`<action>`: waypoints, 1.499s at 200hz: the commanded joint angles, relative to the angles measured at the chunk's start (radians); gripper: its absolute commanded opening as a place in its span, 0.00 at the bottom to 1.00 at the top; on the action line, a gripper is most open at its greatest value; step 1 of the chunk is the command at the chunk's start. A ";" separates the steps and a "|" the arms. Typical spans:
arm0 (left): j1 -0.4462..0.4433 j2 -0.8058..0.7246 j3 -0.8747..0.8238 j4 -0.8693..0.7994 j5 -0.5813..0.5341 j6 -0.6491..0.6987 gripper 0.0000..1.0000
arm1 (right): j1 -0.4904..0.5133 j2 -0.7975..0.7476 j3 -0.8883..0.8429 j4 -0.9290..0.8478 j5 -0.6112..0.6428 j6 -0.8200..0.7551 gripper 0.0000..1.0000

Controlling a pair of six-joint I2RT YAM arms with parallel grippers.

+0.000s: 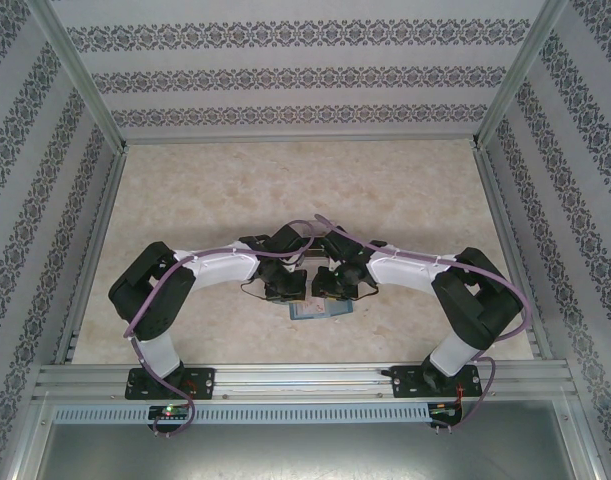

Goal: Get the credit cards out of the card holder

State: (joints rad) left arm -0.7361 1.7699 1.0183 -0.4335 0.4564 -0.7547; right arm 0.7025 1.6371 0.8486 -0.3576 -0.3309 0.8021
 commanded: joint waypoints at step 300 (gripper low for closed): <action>-0.011 0.062 0.000 -0.080 -0.035 0.035 0.00 | -0.119 -0.078 -0.067 -0.045 -0.042 -0.091 0.13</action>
State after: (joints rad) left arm -0.7380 1.7889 1.0393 -0.4473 0.4637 -0.7399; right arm 0.5968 1.5723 0.7765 -0.3023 -0.4572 0.7593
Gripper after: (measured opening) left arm 0.041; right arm 0.135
